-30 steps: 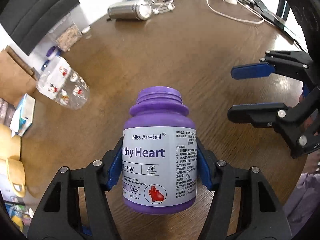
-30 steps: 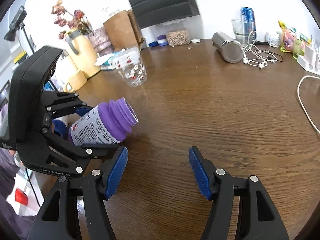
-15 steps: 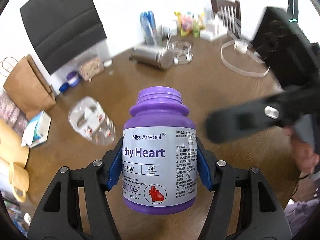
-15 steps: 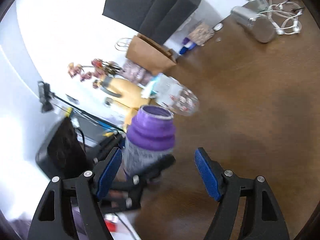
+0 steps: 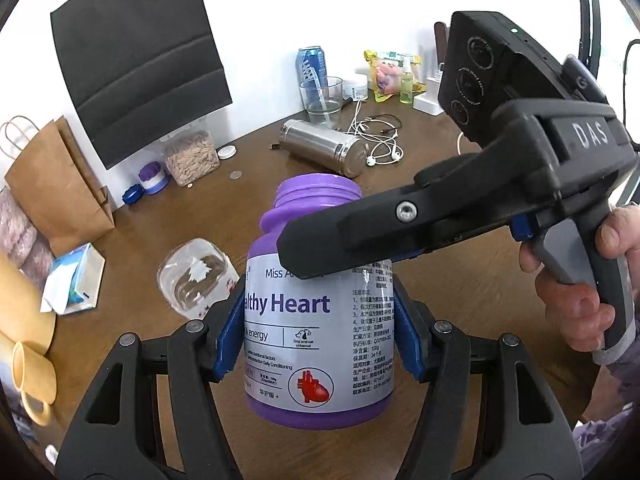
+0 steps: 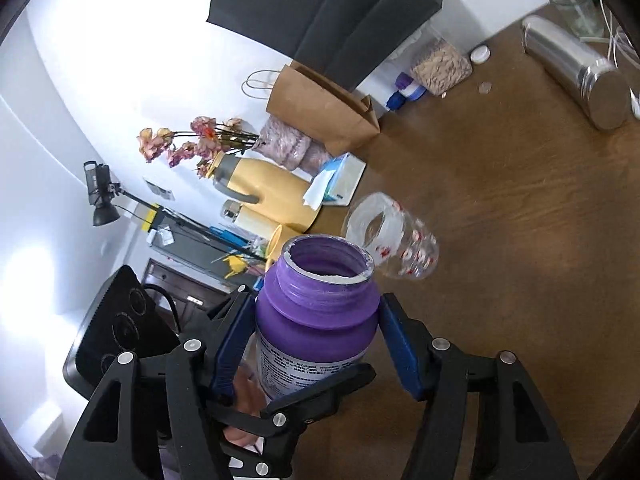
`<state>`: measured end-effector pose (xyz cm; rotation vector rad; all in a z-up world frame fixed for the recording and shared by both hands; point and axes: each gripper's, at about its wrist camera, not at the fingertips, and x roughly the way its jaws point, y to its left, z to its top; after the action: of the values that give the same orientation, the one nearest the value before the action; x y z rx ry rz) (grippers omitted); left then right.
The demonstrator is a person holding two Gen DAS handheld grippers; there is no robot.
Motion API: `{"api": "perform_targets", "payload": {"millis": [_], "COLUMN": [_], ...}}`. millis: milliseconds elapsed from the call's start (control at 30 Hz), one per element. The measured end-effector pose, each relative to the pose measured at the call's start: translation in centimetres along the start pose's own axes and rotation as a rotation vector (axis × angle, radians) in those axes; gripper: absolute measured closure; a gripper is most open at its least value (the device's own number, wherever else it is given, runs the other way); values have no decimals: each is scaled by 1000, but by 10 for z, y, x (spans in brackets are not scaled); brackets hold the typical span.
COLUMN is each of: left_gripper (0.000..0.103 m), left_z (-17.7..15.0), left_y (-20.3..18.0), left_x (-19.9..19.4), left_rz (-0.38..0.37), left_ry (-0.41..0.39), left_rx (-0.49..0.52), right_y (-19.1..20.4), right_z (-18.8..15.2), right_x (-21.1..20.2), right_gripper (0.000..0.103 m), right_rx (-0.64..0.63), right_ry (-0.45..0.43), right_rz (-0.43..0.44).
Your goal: Flip cup upright
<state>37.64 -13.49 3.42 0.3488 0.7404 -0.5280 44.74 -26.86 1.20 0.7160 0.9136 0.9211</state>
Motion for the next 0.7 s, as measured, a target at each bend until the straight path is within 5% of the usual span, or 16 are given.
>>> {"api": "perform_targets", "payload": {"millis": [200, 367, 467, 700], "left_gripper": [38, 34, 34, 38], "left_z": [6, -4, -20, -73], "left_y": [17, 32, 41, 36], "left_x": [13, 20, 14, -2], "left_rz": [-50, 1, 2, 66], "left_ry": [12, 63, 94, 145], "left_rx": [-62, -164, -289, -428], "right_y": [42, 74, 85, 78], "right_z": [11, -5, -26, -68], "right_x": [8, 28, 44, 64], "right_gripper": [35, 35, 35, 35], "right_rx": [-304, -551, -645, -628], "right_ry": [-26, -15, 19, 105], "right_rz": [-229, -379, -384, -327]}}
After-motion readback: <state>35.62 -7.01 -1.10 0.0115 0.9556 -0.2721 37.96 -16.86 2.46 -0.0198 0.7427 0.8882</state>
